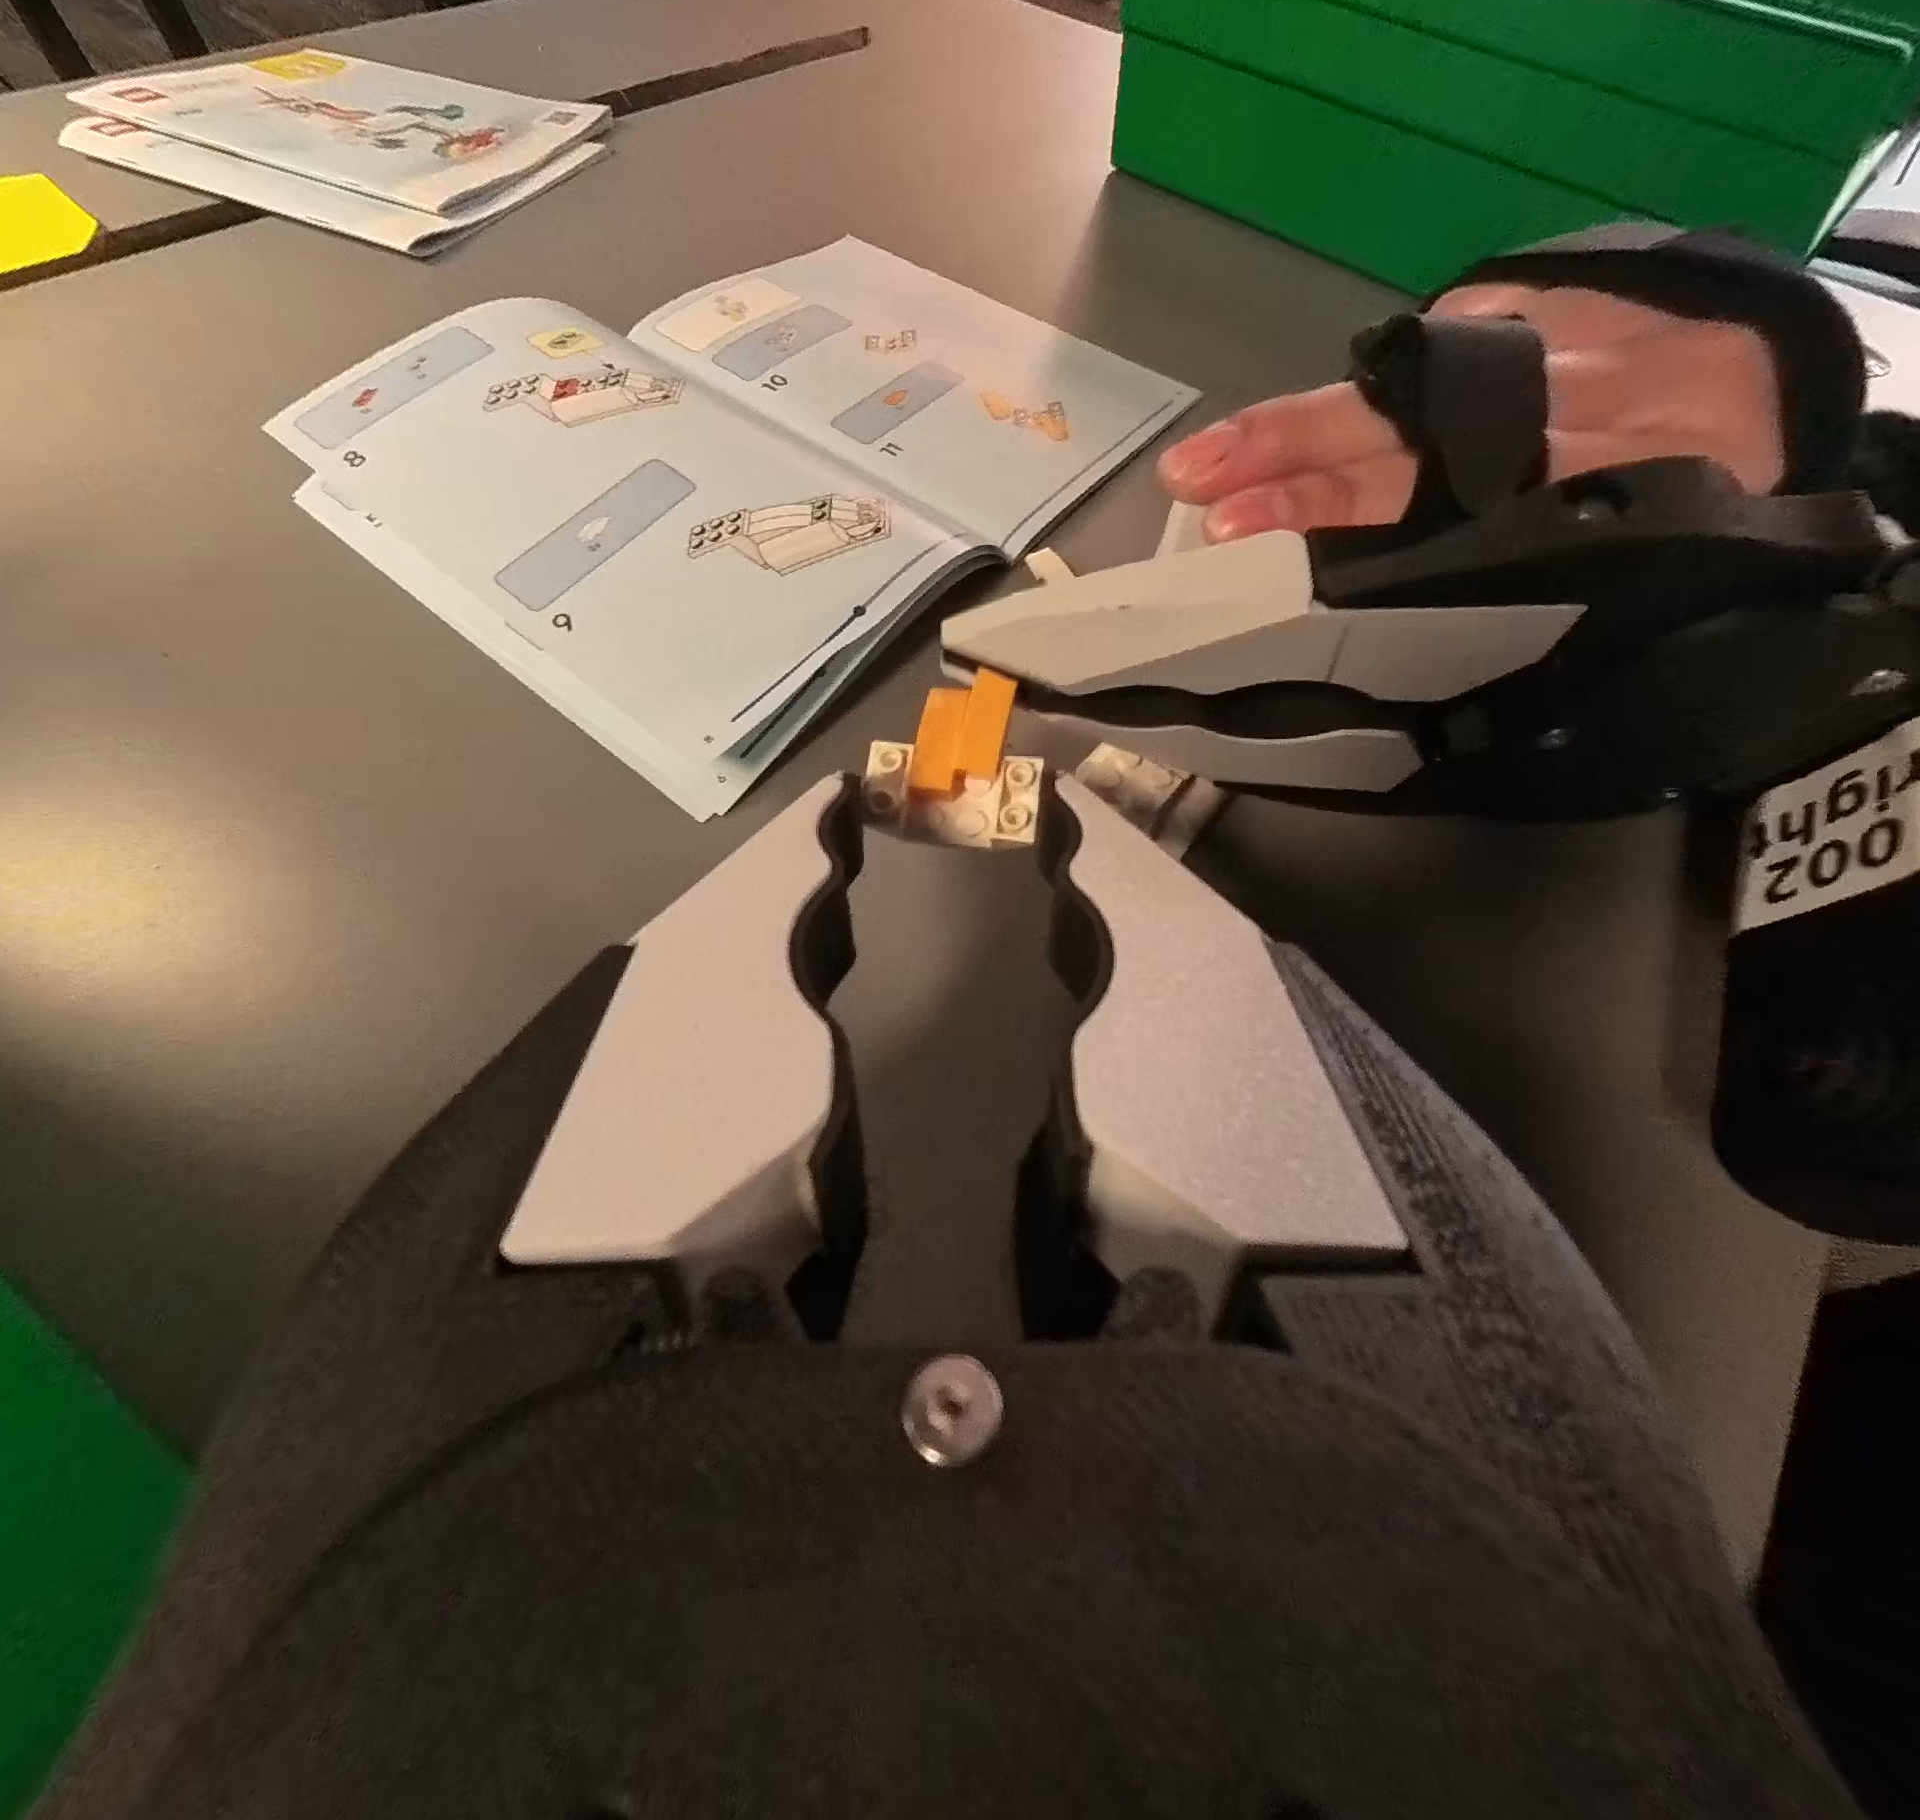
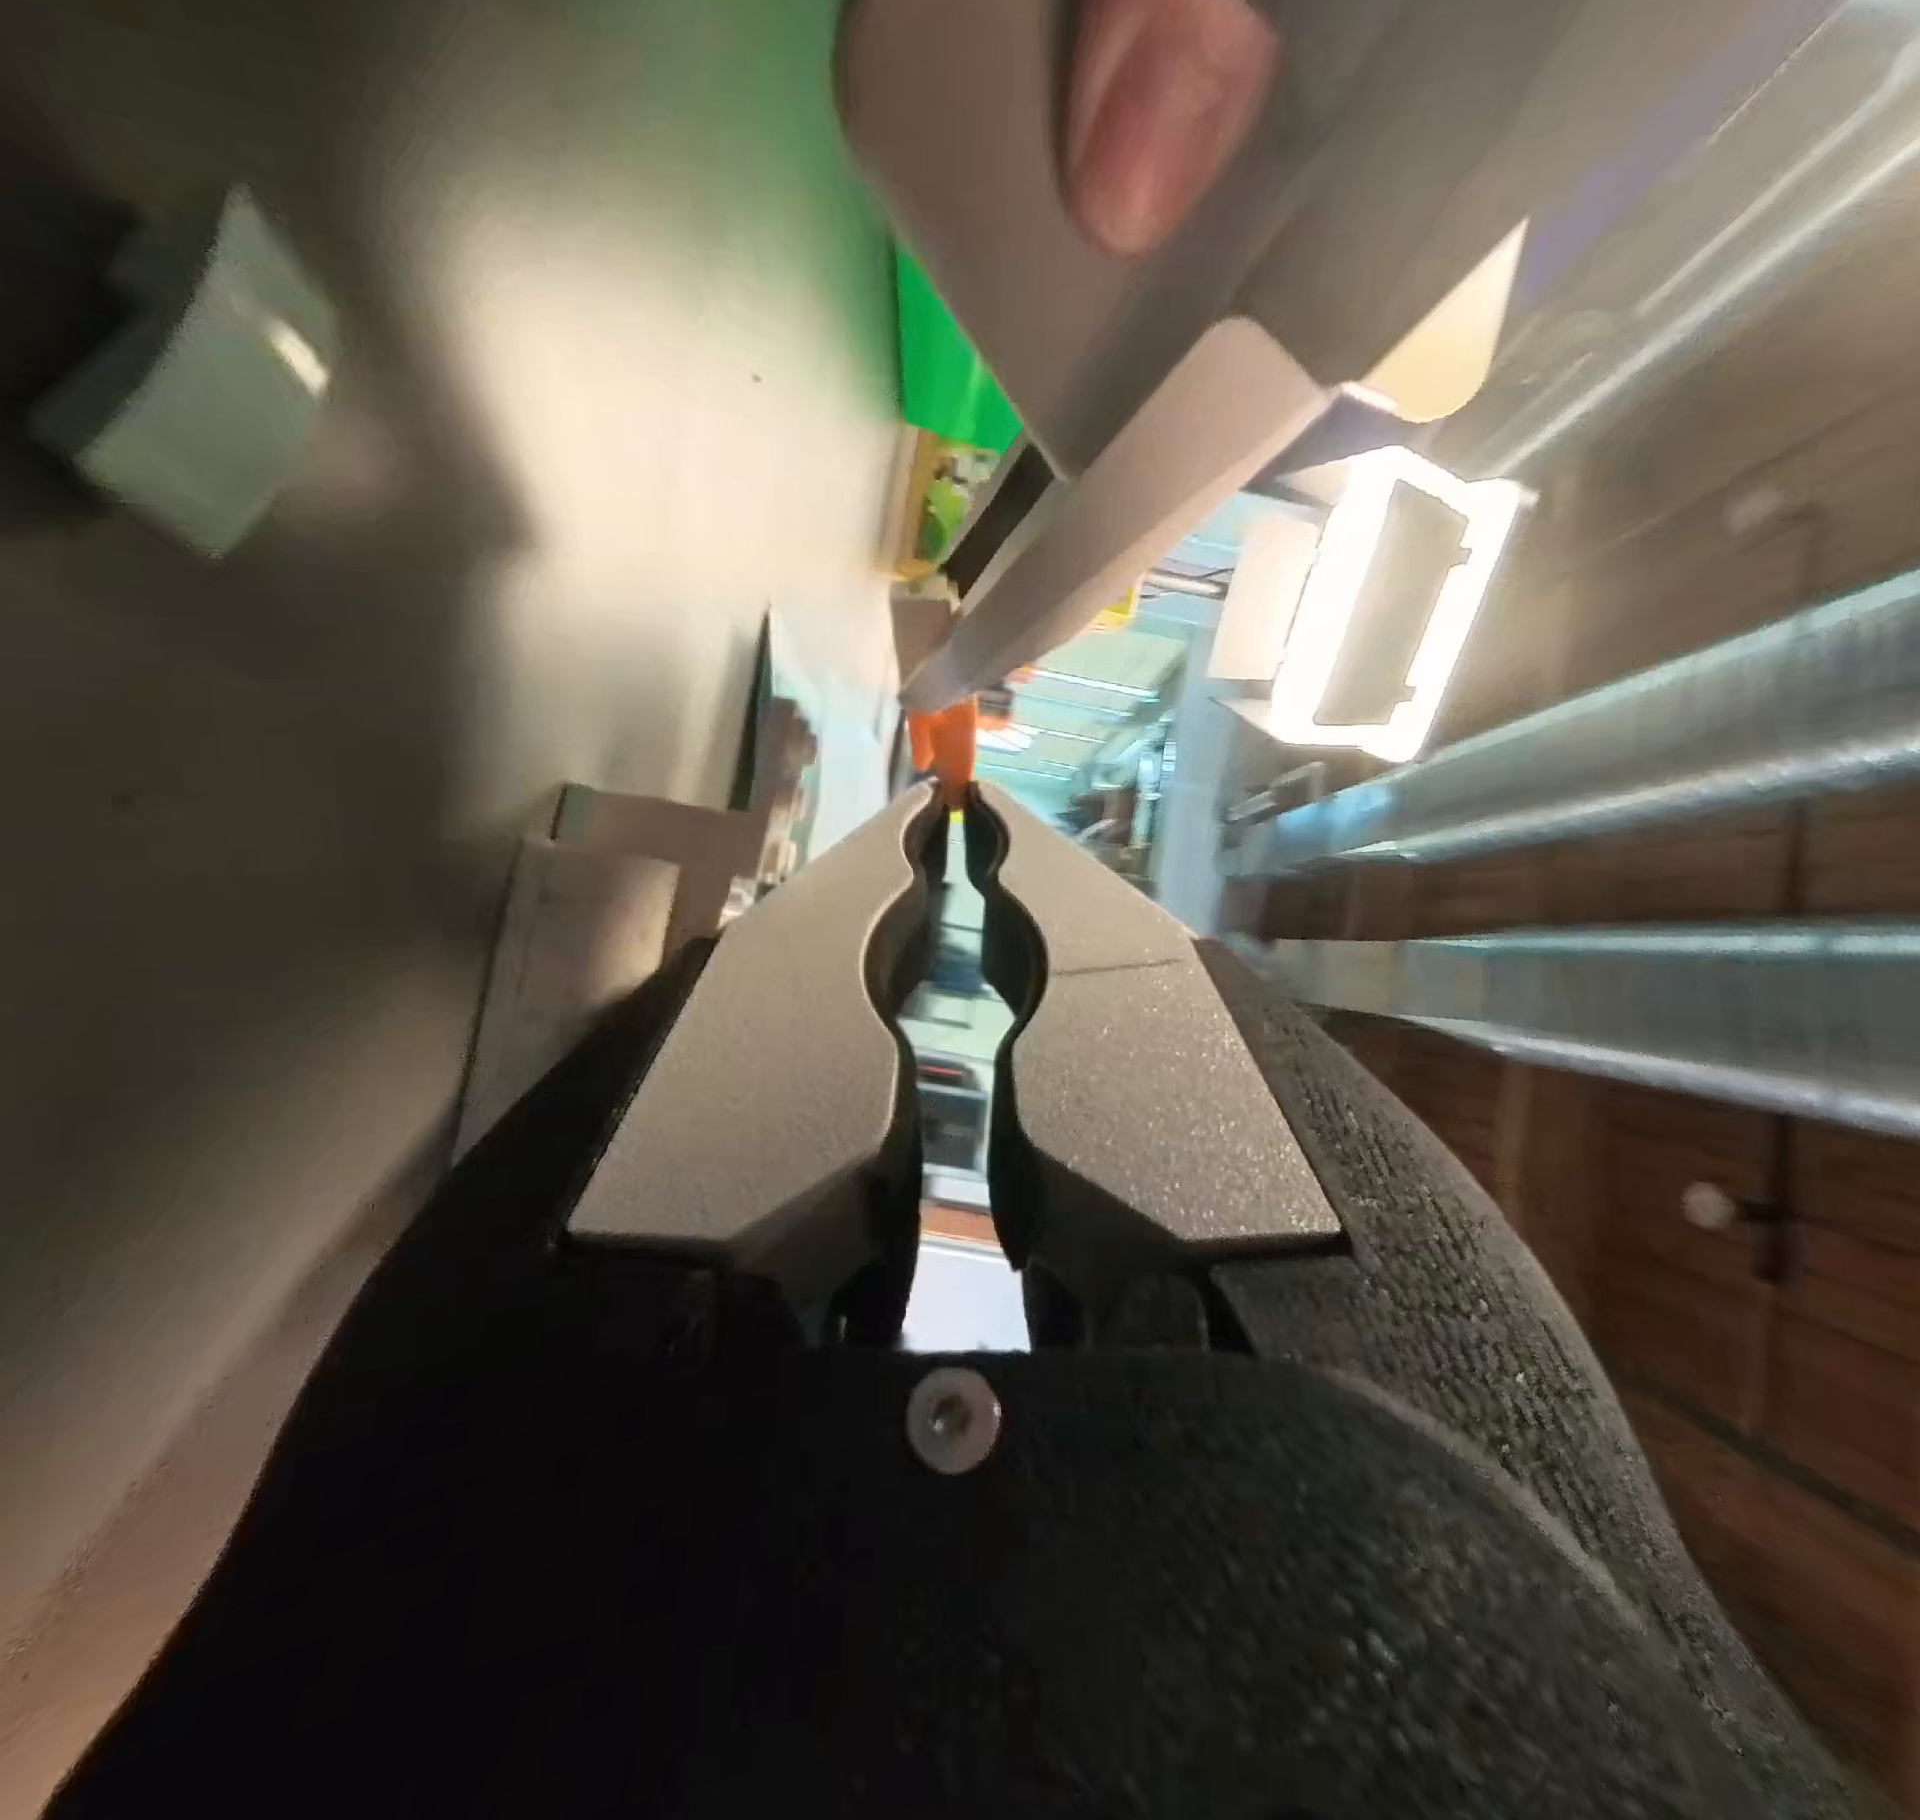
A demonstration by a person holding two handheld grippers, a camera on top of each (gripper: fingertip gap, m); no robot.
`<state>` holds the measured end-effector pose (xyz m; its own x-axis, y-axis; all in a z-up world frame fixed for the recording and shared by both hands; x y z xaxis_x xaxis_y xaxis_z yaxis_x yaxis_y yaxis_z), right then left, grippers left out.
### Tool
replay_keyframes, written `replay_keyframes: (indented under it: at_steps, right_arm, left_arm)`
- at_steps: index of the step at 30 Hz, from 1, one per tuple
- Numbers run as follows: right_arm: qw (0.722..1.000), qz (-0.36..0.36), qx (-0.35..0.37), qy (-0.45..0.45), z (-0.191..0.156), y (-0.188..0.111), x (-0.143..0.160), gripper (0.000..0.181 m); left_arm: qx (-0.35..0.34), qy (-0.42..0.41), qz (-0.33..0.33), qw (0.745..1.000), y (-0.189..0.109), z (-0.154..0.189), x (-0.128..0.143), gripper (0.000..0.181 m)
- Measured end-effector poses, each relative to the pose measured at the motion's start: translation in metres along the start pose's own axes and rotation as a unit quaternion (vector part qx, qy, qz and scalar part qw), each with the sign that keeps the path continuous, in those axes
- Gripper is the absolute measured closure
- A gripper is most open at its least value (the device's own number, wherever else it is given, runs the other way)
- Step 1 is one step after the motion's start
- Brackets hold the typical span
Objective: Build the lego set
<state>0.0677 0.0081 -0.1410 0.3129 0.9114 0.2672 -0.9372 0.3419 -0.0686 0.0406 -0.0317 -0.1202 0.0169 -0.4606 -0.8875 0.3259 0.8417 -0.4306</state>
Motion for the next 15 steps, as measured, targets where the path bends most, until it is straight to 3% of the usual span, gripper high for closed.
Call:
replay_keyframes:
  at_steps: [10, 15]
  right_arm:
    - [0.997, -0.009, 0.017, -0.080, 0.0004, 0.0004, -0.0036, 0.180]
    - [0.997, -0.015, 0.019, -0.078, 0.0007, 0.0011, -0.0037, 0.180]
  left_arm:
    - [0.008, -0.004, 0.009, 1.000, -0.0022, 0.0004, -0.0011, 0.149]
    - [0.009, -0.008, 0.009, 1.000, -0.0022, -0.0001, -0.0011, 0.149]
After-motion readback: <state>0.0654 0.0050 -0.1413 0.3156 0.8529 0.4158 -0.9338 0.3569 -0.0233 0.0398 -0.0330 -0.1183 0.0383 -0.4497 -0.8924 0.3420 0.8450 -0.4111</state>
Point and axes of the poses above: each gripper's, where its closed fingertips meet, y out along the fingers, x out of its underside, z = x × y across the jaws, the point moved 5 cm from there along -y, back along the fingers, and after that the axes turned 6 degrees about -y, right-handed, at the moved point
